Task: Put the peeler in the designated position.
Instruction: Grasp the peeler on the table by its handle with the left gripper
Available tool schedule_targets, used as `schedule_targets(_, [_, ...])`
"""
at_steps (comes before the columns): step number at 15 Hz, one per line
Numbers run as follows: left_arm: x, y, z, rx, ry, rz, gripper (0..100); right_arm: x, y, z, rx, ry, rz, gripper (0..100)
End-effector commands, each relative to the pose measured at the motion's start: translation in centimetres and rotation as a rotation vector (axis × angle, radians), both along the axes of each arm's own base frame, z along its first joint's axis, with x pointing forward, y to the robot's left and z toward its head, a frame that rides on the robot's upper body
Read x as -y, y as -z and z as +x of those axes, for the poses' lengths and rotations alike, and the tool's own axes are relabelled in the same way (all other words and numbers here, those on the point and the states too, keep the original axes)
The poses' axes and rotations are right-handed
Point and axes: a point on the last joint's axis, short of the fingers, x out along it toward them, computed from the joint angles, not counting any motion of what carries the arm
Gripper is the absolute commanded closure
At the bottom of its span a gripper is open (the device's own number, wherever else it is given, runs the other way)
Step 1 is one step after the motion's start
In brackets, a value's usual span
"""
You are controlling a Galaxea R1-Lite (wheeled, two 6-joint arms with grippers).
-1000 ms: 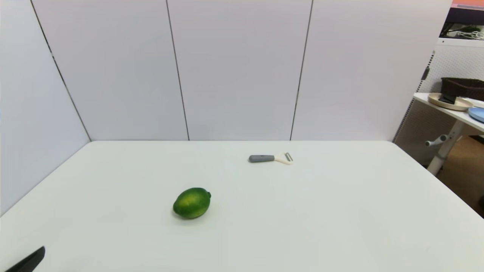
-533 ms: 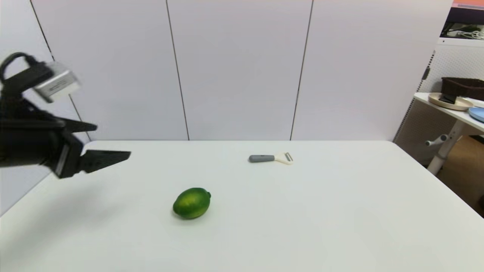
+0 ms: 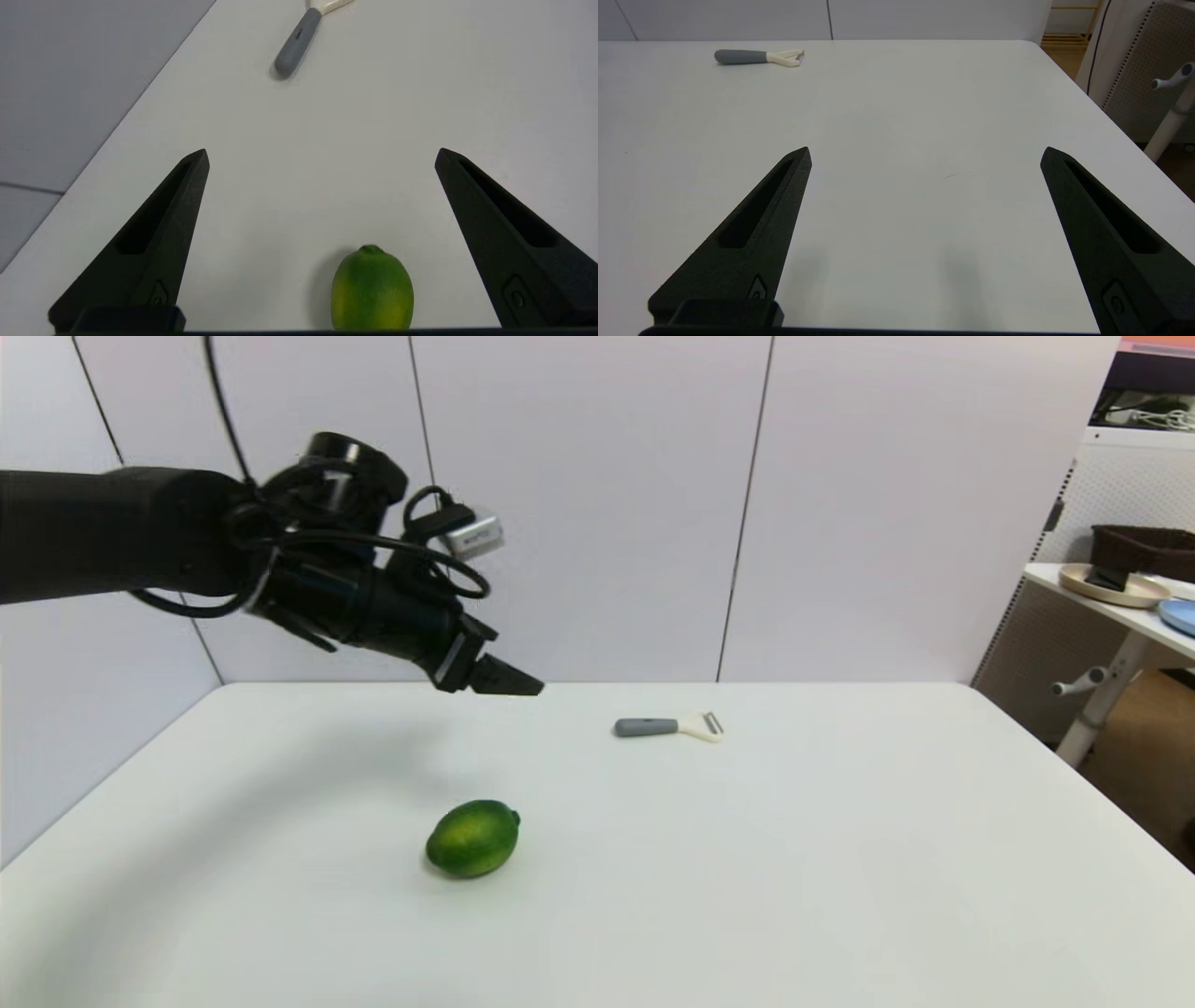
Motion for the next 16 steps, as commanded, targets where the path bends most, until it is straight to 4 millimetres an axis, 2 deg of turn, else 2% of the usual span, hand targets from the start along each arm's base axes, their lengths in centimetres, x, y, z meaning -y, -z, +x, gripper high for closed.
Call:
schedule_targets(1, [5.1, 4.7, 4.0, -0.081, 0.140, -0.034, 0, 0.0, 0.0, 0.0, 0.001, 0.000, -0.002, 0])
schedule_targets(6, [8.0, 8.9, 6.2, -0.143, 0.272, -0.111, 0, 0.0, 0.0, 0.0, 0.001, 0.000, -0.002, 0])
schedule_targets(12, [9.5, 13.8, 9.0, -0.084, 0.294, -0.157, 0, 0.0, 0.0, 0.0, 0.001, 0.000, 0.000, 0])
schedule_targets(16, [10.2, 14.9, 10.5, -0.004, 0.270, -0.225, 0, 0.0, 0.0, 0.0, 0.001, 0.000, 0.000, 0])
